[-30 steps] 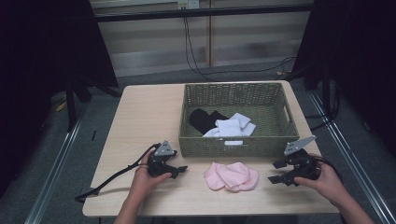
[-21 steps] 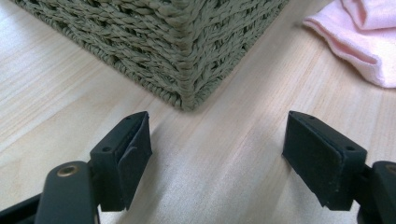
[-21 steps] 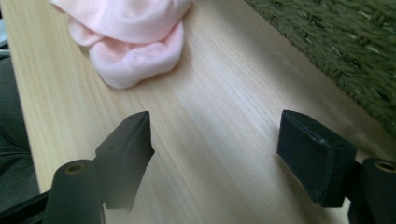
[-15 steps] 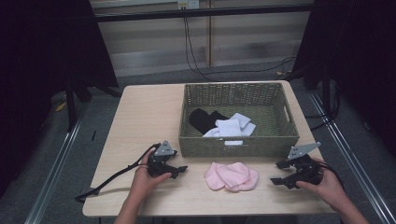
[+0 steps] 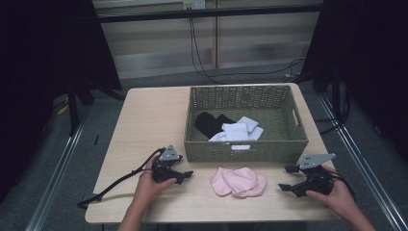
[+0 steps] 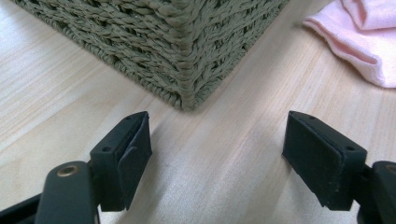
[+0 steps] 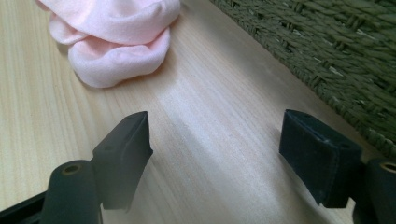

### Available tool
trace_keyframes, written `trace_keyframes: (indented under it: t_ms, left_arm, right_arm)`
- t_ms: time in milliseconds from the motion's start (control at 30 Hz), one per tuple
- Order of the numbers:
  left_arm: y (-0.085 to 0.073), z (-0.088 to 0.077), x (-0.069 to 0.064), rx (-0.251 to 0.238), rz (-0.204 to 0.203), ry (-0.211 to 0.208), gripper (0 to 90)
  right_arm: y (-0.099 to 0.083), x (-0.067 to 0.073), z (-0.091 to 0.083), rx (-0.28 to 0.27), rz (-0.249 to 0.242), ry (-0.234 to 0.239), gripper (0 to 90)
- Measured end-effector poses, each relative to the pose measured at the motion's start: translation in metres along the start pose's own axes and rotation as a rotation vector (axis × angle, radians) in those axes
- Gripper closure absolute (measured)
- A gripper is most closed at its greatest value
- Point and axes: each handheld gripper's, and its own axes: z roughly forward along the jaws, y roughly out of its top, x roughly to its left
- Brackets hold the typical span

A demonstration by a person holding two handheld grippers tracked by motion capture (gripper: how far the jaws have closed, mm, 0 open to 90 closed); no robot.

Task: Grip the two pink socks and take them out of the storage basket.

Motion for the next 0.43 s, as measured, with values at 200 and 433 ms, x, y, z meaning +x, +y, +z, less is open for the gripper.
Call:
trace_keyframes:
  t_ms: [200,433]
  left_arm:
    - [0.0000,0.0000,0.0000,0.000,0.000,0.000,23.1]
    - [0.0000,-0.0001,0.0000,0.001,0.000,0.000,23.1]
  right_arm:
    - [-0.0028,0.0026,0.0011,-0.018,-0.017,-0.028,24.1]
    - [-0.0024,0.0077,0.0027,-0.003,-0.056,-0.060,22.2]
